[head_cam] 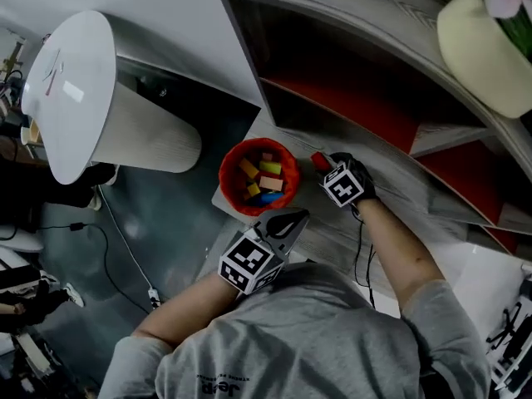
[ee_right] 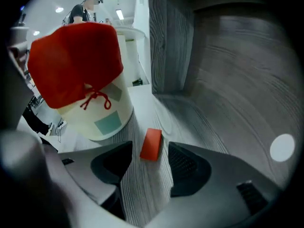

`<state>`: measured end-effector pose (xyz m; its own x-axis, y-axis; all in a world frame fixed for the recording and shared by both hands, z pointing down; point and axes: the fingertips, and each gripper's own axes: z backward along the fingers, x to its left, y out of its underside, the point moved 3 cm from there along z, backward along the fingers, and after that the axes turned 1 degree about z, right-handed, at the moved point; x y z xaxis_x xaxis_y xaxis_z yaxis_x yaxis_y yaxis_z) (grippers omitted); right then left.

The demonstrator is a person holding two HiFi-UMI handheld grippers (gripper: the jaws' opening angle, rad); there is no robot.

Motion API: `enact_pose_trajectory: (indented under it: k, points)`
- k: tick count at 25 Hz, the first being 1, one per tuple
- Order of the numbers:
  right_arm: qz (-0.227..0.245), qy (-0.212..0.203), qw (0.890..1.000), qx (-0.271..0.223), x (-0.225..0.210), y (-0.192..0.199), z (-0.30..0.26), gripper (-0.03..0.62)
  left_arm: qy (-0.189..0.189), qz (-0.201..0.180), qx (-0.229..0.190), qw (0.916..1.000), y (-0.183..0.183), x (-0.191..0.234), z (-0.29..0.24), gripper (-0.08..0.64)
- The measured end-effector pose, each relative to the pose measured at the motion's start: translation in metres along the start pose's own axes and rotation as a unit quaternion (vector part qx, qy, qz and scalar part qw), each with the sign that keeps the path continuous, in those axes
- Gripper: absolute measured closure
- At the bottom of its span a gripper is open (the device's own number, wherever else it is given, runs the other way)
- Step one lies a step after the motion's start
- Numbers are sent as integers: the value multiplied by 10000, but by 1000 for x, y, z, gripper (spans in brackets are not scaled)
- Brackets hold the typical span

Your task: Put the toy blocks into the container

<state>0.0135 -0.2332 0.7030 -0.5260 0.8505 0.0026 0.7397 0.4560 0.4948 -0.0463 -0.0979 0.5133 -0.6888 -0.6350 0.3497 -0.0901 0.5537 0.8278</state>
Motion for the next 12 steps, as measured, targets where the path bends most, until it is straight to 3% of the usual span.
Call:
enact_pose_trajectory:
  k: [6, 12]
  points:
    - [234, 47, 9997, -53, 4, 11, -27, 400, -191, 142, 222, 9995, 32, -10, -30, 548]
    - [359, -125, 9987, -335, 12, 16, -7, 434, -274, 310, 206, 9989, 44, -21, -43, 548]
